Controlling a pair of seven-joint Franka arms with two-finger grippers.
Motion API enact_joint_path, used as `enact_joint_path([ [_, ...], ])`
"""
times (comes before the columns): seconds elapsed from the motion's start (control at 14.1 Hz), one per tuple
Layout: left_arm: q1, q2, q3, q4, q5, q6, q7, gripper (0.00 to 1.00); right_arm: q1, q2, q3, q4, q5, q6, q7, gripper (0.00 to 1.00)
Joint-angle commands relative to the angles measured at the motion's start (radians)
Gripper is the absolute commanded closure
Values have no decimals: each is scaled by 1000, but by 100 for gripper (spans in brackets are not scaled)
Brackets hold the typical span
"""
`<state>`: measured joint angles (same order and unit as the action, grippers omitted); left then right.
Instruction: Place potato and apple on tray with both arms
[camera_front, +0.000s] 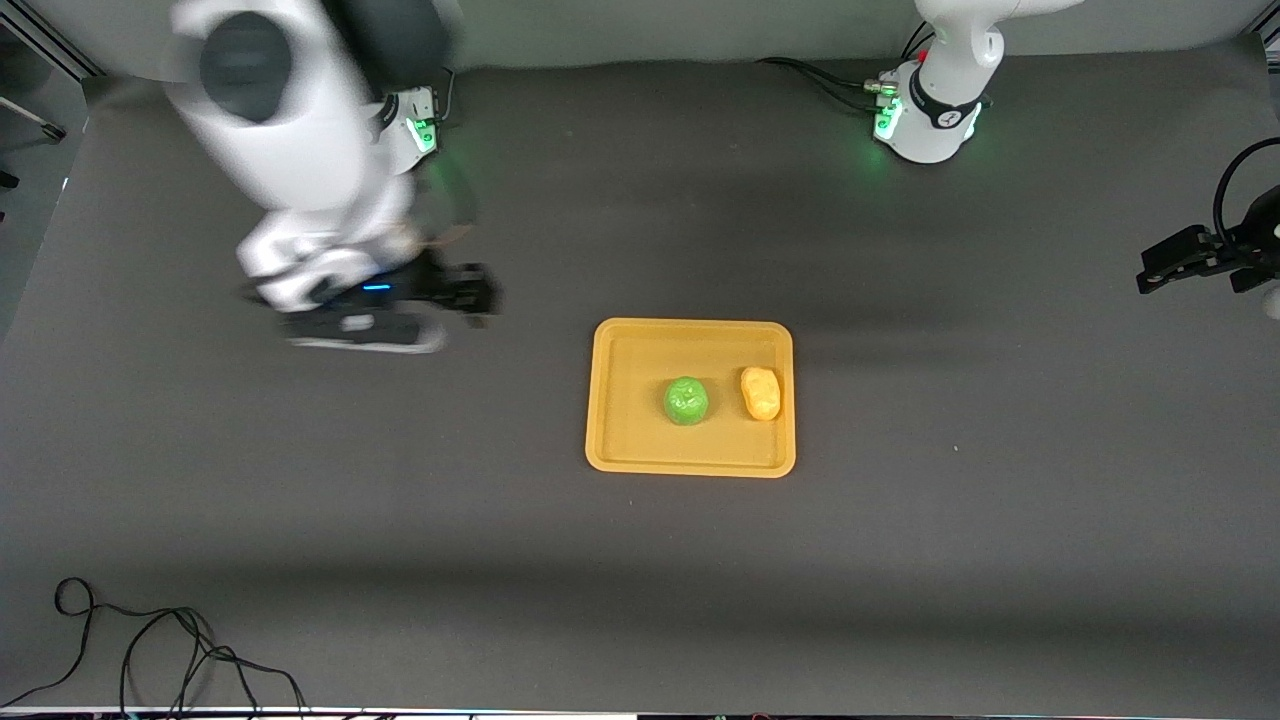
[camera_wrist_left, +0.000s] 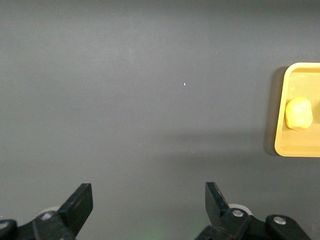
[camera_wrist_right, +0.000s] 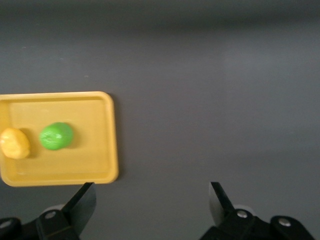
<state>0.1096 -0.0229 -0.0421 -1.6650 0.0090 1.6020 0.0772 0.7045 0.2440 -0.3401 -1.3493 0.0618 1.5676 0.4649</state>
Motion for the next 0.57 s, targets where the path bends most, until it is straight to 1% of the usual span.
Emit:
enact_joint_path([
  [0.0, -7, 0, 2, 8, 11, -11, -5, 0, -222, -170, 119, -190, 0, 23, -145, 0],
  [0.07, -5, 0, 2, 11, 2, -5, 4, 0, -341, -195, 200, -215, -5, 23, -190, 0],
  [0.21, -5, 4, 4, 11, -3, 7, 6, 0, -546, -218, 336, -231, -58, 22, -283, 0],
  [0.36, -5, 8, 4, 5, 2, -4, 9, 0, -711, -232, 420, -235, -66, 22, -371, 0],
  [0.43, -10, 11, 4, 7, 3, 2, 13, 0, -765, -235, 443, -235, -66, 22, -400, 0],
  [0.5, -13, 18, 2, 7, 5, -2, 15, 0, -796, -236, 447, -235, -66, 22, -434, 0],
])
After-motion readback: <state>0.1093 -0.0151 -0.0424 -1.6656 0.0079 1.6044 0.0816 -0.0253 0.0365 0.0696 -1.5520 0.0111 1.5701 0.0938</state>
